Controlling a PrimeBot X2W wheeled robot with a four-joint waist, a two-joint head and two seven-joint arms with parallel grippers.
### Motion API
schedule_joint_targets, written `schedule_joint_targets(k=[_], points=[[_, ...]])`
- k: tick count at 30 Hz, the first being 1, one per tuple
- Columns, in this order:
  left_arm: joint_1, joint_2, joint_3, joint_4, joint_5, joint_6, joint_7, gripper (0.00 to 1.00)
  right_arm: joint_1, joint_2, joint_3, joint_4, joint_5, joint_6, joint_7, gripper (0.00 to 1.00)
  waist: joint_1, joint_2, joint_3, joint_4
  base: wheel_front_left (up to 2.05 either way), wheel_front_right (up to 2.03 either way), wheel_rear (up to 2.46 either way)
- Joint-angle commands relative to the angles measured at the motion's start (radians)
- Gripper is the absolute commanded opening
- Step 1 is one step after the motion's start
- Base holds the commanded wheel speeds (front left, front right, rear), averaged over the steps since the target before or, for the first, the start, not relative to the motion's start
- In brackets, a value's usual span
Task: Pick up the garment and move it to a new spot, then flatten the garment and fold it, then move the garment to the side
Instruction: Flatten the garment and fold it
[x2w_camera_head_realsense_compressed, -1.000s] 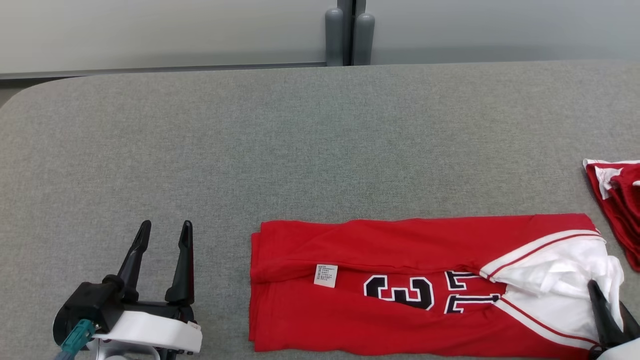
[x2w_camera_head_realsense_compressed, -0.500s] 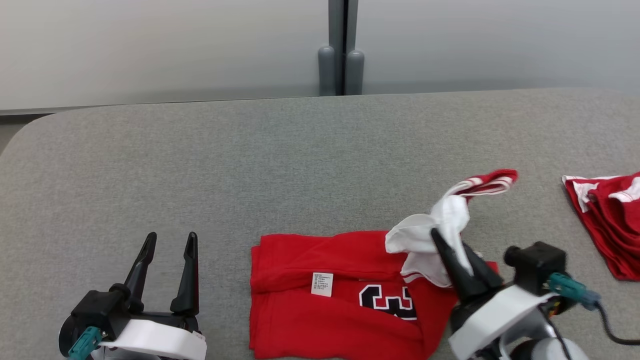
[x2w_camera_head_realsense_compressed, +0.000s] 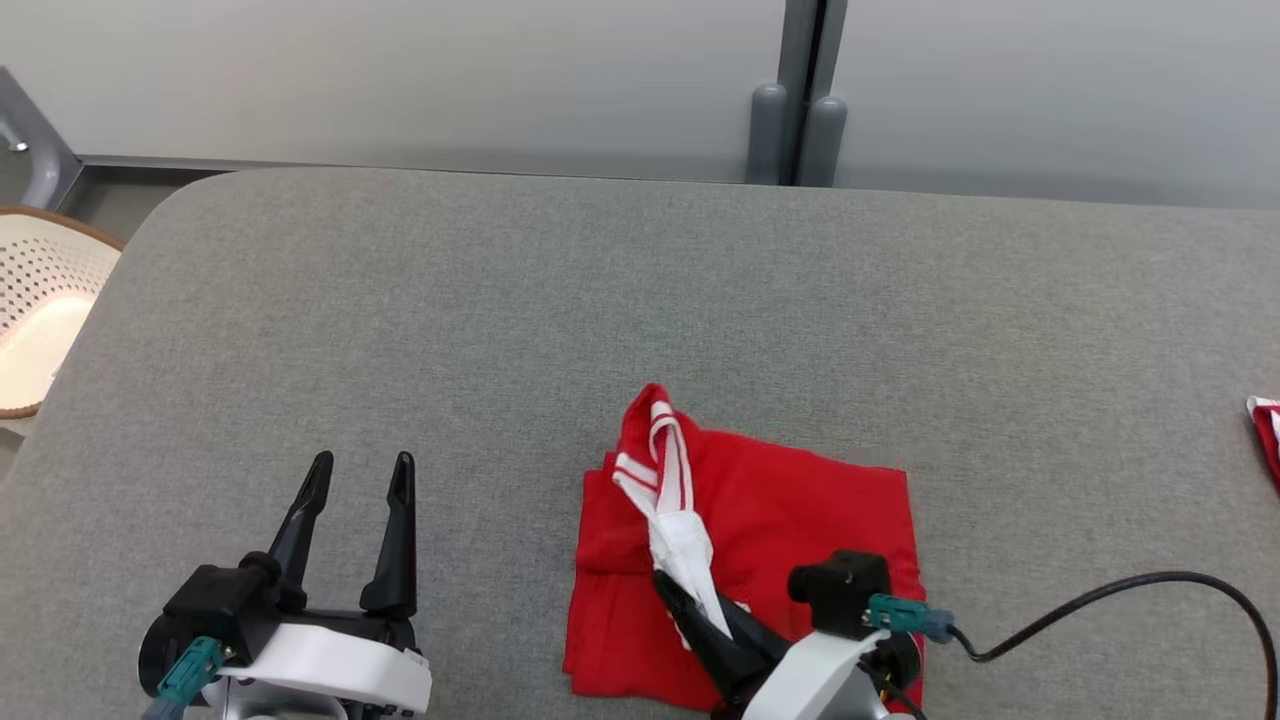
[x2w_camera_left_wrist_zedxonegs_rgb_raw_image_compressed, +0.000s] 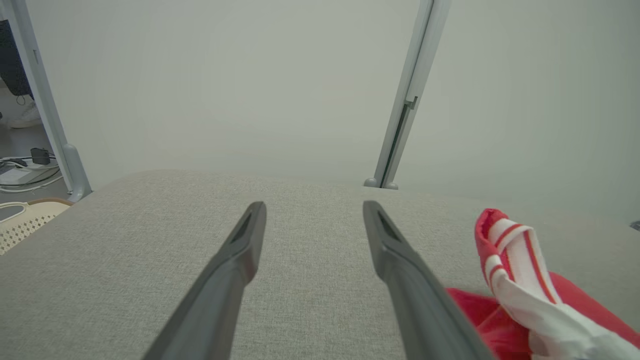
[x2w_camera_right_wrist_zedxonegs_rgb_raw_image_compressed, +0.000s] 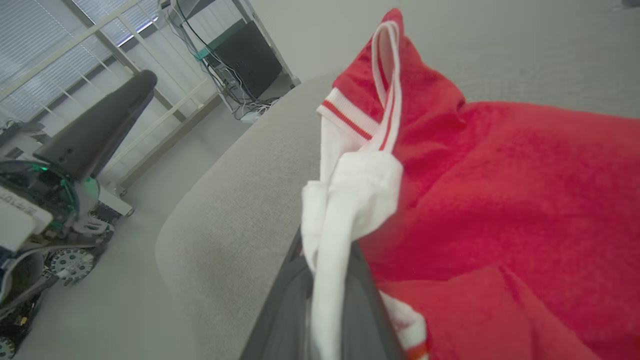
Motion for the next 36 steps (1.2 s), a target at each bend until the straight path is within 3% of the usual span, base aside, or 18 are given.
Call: schedule_joint_targets(k=[1,2,4,9,13,17,29,36], points=[[-0.014,-0.001,0.001,0.004,0.000,-0.001,-0.004,1.00,-0.020,-0.002,0.007,0.012,0.010,0.000,-0.015,0.00,0.0000,-0.0001,0.006,0.006,0.00,0.00,0.00],[-0.018,-0.002,0.001,0.007,0.000,-0.001,-0.004,1.00,-0.034,-0.003,0.029,0.030,0.020,0.000,-0.026,0.00,0.0000,-0.0001,0.008,0.008,0.00,0.00,0.00],[-0.026,-0.004,0.000,0.011,0.001,0.001,-0.007,1.00,-0.061,0.000,0.069,0.048,0.045,0.000,-0.056,1.00,0.0000,-0.0001,0.012,0.008,0.00,0.00,0.00],[-0.029,-0.007,0.004,0.022,-0.005,0.001,-0.011,1.00,-0.126,-0.002,0.117,0.075,0.055,0.000,-0.146,1.00,0.0000,-0.0001,0.016,-0.013,0.00,0.00,0.00],[-0.039,-0.006,0.007,0.031,-0.005,-0.005,-0.017,1.00,-0.165,-0.002,0.089,0.069,0.022,0.000,-0.222,1.00,0.0000,-0.0001,0.013,-0.041,0.00,0.00,0.00],[-0.040,0.000,0.017,0.040,-0.002,-0.003,-0.019,1.00,-0.163,-0.011,-0.032,0.060,-0.062,0.000,-0.258,1.00,0.0000,-0.0001,0.001,-0.074,0.00,0.00,0.00],[0.036,0.014,0.042,0.035,-0.026,-0.008,-0.024,1.00,0.097,-0.169,-0.468,-0.106,-0.249,0.000,-0.223,1.00,0.0000,-0.0001,-0.066,-0.164,0.00,0.00,0.00],[0.079,0.031,0.046,0.035,-0.020,0.002,-0.022,1.00,0.230,-0.175,-0.573,-0.258,-0.283,0.000,-0.143,1.00,0.0000,-0.0001,-0.095,-0.190,0.00,0.00,0.00]])
